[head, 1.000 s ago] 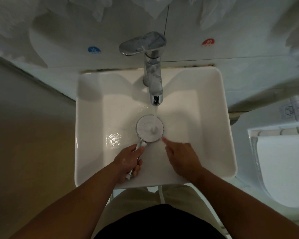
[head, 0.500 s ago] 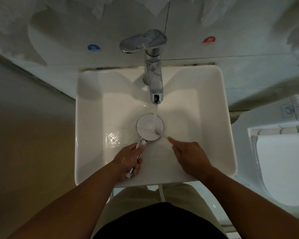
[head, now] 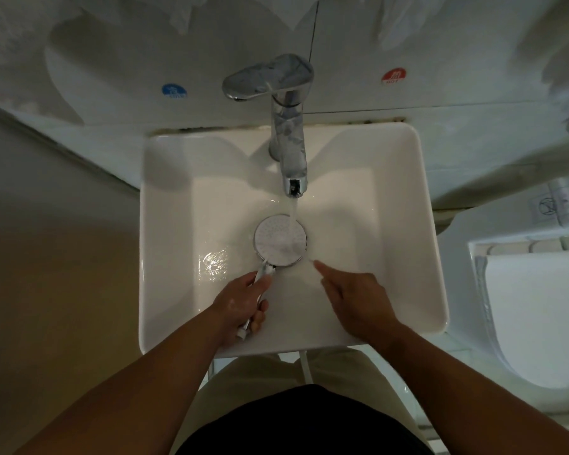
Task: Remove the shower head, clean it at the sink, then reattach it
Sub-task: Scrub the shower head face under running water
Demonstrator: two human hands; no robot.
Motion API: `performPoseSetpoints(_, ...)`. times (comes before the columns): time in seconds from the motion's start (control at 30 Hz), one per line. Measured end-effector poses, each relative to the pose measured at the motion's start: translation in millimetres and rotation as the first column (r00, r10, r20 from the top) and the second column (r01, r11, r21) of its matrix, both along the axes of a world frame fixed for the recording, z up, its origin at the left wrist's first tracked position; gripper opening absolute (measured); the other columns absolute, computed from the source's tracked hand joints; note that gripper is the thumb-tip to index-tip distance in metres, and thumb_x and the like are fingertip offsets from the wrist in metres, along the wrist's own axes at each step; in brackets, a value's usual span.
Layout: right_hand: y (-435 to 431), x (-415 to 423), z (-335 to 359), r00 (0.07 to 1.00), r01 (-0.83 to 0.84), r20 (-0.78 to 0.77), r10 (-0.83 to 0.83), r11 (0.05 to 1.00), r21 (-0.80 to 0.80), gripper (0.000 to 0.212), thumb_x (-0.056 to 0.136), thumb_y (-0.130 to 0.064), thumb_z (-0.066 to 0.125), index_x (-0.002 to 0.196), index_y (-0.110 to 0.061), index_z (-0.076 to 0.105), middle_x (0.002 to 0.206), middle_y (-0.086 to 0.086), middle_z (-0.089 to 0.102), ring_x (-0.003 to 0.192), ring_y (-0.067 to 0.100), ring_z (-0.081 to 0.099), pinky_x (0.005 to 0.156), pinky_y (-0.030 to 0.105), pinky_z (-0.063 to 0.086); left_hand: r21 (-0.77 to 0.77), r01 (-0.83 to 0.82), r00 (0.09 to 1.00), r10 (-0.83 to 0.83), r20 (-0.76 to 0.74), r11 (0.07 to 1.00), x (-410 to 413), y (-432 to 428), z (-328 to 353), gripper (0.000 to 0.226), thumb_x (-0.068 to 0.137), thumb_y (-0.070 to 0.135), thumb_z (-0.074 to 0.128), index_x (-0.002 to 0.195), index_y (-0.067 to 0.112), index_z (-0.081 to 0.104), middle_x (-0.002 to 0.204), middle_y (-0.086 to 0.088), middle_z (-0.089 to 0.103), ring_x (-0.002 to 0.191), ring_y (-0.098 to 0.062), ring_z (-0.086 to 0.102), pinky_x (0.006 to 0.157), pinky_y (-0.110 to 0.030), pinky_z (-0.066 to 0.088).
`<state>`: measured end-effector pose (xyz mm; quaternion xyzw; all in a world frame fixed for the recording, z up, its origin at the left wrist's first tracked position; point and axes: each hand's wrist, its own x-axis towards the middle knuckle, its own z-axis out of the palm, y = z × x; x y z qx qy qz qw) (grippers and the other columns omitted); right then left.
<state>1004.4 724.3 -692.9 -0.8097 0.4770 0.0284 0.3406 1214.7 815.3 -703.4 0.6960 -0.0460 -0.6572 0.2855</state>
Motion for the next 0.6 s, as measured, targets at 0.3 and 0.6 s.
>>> performPoseSetpoints(0.3, 2.0, 5.5, -16.0, 0.994, 0.008, -0.108, -0.005, 1.0, 0.023, 0.043, 0.106, -0.042, 0.038, 0.148, -0.047, 0.039, 0.111, 0.002, 0.076, 0.084, 0.017, 0.069, 0.078, 0.036, 0.058, 0.001, -0.004, 1.0, 0.004, -0.006, 1.0, -0.1, -0.3, 0.5, 0.032, 0.101, 0.045, 0.057, 0.109, 0.015, 0.064, 0.063, -0.006, 0.054, 0.041, -0.015, 0.04, 0.04, -0.023, 0.034)
performPoseSetpoints(0.6, -2.0, 2.7, -6.4, 0.989, -0.059, -0.135, 0.063, 0.998, 0.034, 0.043, 0.106, -0.042, 0.037, 0.149, -0.047, 0.041, 0.106, 0.001, 0.076, 0.081, 0.017, 0.068, 0.075, 0.032, 0.055, 0.006, -0.002, 1.0, 0.002, 0.0, 1.0, -2.0, -0.9, 2.6, 0.028, 0.103, 0.042, 0.055, 0.109, 0.016, 0.064, 0.061, -0.005, 0.054, 0.041, -0.016, 0.038, 0.041, -0.022, 0.032)
